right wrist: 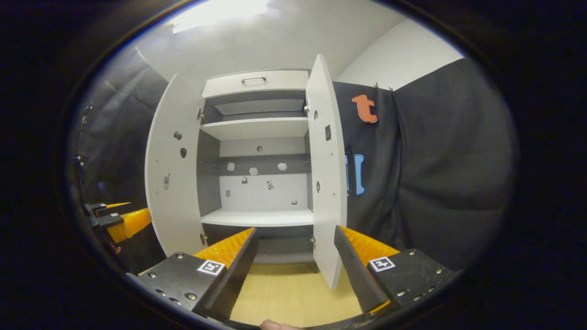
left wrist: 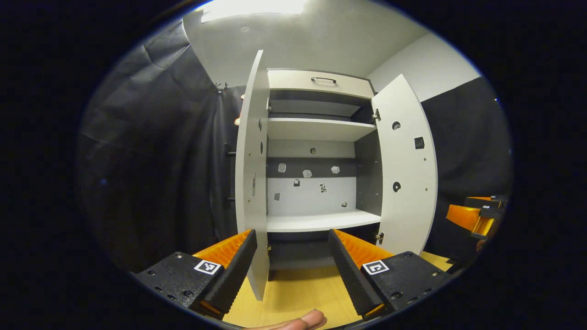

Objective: Open the right door of the double-door shoe cabinet with the right hand, and open the left door with the left hand.

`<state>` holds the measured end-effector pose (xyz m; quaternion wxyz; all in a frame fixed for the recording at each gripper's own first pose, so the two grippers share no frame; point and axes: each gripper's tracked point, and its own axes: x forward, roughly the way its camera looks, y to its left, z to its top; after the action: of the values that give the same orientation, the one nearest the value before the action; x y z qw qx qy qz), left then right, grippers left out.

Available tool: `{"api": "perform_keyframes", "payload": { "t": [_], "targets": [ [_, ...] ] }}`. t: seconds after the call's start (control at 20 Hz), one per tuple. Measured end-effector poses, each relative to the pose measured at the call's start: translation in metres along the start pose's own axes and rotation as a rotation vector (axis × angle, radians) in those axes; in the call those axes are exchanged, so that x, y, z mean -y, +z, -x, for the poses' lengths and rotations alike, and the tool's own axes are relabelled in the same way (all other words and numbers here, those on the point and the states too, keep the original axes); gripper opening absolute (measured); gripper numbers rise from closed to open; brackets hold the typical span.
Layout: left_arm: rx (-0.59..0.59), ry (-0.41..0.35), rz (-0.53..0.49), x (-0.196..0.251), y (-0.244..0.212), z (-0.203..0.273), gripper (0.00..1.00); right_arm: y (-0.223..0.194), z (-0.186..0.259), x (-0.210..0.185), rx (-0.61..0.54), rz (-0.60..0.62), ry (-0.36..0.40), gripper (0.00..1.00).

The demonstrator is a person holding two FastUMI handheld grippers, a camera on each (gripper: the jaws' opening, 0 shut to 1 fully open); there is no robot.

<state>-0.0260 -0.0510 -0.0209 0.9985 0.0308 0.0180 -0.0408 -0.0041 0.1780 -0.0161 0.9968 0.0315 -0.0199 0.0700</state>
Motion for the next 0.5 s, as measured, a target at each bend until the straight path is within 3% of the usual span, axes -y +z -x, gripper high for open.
{"api": "perform_keyframes", "payload": {
  "t": [0.5],
  "targets": [
    [-0.002,0.002,0.013,0.0012,-0.0005,0.0024,0.96,-0.0034,0.0011,0.0094,-0.010,0.014,-0.010,0.98]
  ]
}}
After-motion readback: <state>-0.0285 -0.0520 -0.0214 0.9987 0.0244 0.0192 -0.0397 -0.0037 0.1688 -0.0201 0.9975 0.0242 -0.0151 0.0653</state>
